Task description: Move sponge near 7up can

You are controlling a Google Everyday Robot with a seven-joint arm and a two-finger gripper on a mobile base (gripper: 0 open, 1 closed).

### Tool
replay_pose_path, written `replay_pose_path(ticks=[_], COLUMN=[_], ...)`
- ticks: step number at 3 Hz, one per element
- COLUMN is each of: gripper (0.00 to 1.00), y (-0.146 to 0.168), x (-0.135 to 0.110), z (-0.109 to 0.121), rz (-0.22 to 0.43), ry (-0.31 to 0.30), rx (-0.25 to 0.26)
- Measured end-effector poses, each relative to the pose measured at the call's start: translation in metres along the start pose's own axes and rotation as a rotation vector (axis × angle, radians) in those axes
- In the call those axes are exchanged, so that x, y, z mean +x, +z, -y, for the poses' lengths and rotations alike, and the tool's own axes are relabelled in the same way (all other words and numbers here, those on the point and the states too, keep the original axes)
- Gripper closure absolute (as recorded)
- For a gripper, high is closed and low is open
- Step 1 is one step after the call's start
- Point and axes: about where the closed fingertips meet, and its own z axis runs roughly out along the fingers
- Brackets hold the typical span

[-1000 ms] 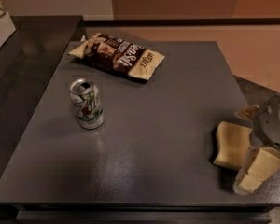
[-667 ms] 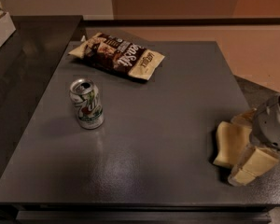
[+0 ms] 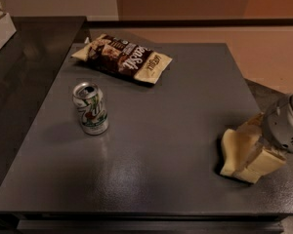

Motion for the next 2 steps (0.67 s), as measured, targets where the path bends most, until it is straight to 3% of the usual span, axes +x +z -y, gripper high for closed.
replay_pose_path(ticks=[1,2], gripper=[0.87,1.00], y=[-0.009,-0.014], x=[-0.027,-0.069], z=[0.002,0.005], rz=[0.018,0.041], ry=[-0.039,-0.100], rx=[0.009,0.011])
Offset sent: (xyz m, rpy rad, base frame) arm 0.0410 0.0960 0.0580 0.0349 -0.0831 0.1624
